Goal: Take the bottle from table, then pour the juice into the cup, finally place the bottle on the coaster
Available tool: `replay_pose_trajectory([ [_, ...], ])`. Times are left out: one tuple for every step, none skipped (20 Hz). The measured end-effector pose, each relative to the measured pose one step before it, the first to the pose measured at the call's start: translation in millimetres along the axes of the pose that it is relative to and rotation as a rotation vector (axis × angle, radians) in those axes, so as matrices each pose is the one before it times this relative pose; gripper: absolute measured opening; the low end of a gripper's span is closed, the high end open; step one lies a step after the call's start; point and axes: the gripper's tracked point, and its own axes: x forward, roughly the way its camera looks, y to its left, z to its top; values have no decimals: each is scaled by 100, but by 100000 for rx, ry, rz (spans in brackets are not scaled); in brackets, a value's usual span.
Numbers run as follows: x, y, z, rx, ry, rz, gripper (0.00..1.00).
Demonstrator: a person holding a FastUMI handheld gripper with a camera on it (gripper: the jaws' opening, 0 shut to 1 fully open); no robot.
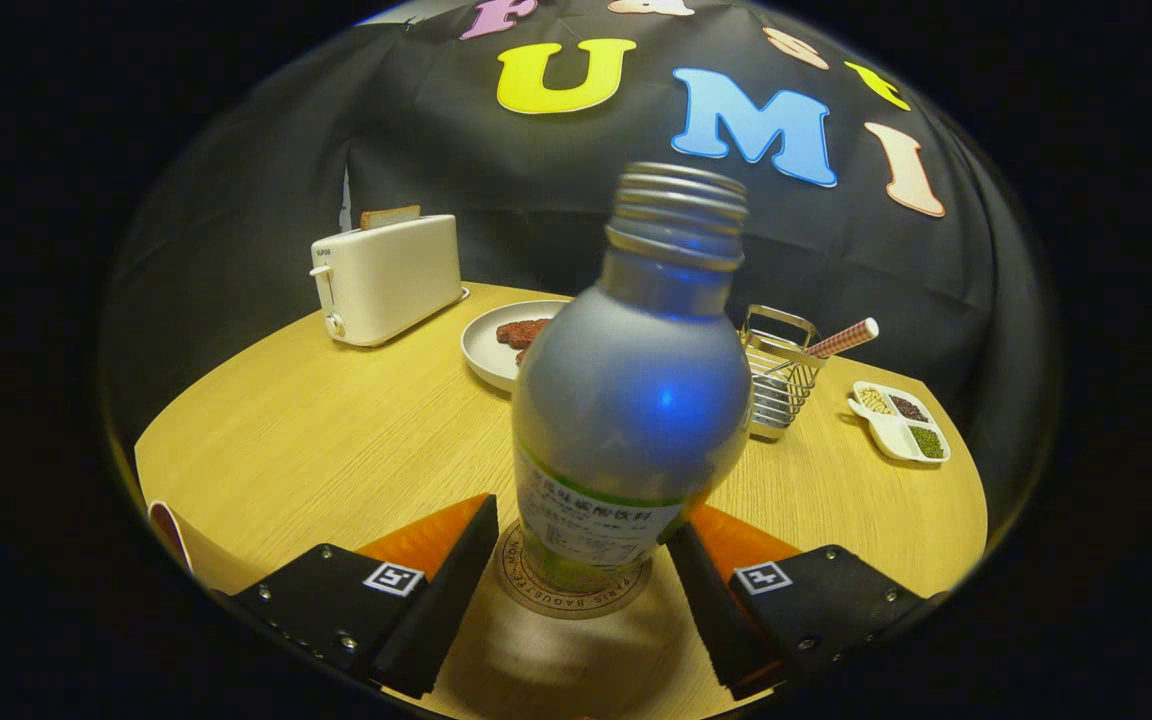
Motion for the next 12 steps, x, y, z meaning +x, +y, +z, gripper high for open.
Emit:
replay_pose_trajectory([
  [-469, -120, 236, 83, -749, -572, 98],
  [-719, -103, 329, 606, -541, -366, 97],
  [-696, -124, 397, 623, -928, -244, 97],
  [-931, -283, 433, 517, -1207, -973, 97],
  [-1122, -327, 562, 496, -1543, -1034, 97],
  [-1170, -179, 753, 798, -2039, -467, 97],
  [-1213, -195, 616, 817, -2093, -471, 97],
  [-1196, -195, 634, 579, -1758, -510, 97],
  [-1183, -291, 680, 393, -1709, -896, 97],
  [-1094, -205, 662, 269, -1657, -865, 97],
  [-1163, -202, 569, 431, -1550, -1114, 97],
  [-1069, -228, 591, 346, -1165, -1086, 97],
])
